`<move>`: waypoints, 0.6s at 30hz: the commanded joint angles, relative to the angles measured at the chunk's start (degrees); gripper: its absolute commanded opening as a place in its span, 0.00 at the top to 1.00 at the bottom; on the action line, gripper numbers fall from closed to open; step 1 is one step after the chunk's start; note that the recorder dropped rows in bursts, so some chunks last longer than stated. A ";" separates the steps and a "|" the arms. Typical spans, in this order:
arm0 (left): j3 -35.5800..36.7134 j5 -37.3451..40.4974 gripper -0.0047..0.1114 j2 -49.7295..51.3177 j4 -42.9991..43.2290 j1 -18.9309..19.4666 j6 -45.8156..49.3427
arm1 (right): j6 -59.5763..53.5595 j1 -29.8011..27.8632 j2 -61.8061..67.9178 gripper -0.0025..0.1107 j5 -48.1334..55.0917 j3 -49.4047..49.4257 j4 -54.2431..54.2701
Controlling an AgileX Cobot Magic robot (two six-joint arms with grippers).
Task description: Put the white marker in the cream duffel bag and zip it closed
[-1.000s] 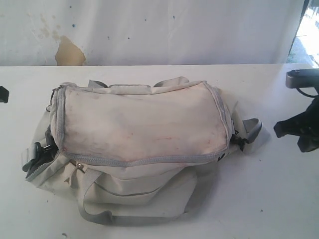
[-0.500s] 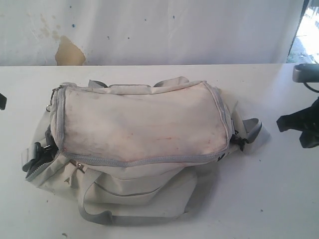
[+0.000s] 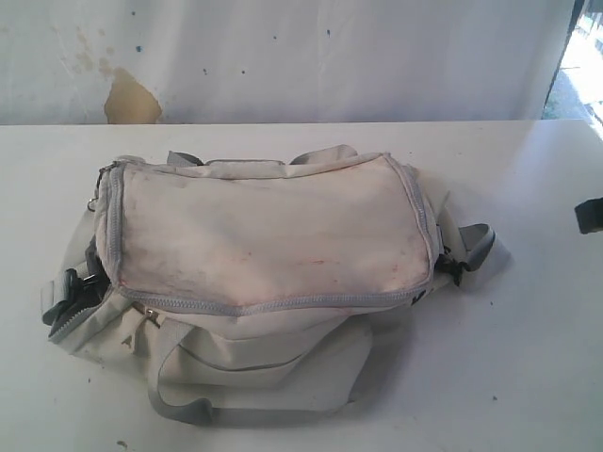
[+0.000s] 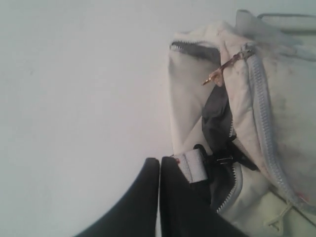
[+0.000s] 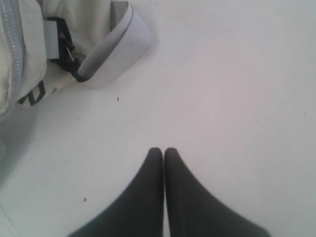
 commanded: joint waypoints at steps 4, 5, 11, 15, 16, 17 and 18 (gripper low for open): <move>5.70 -5.19 0.96 -17.41 0.39 0.05 0.12 | 0.34 -0.35 -15.22 0.98 -2.10 3.34 -0.44; 6.24 -5.70 0.96 -19.38 0.39 0.05 0.12 | 0.34 -0.35 -17.80 0.98 -2.79 3.92 -0.44; 9.66 -8.28 0.96 -32.10 0.39 0.05 0.12 | 0.34 -0.35 -33.60 0.98 -7.96 8.10 0.00; 12.25 -10.07 0.96 -39.53 0.39 0.05 0.12 | 0.34 -0.35 -43.30 0.98 -10.72 11.14 0.00; 12.99 -10.84 0.96 -41.02 0.39 0.05 0.12 | 0.34 -0.35 -45.58 0.98 -11.14 11.65 0.00; 13.84 -11.74 0.96 -42.83 0.39 0.05 0.01 | 0.34 -0.35 -47.65 0.98 -11.41 12.28 0.00; 14.60 -12.68 0.96 -44.54 0.39 0.05 -0.07 | 0.34 -0.35 -49.67 0.98 -11.64 12.91 0.00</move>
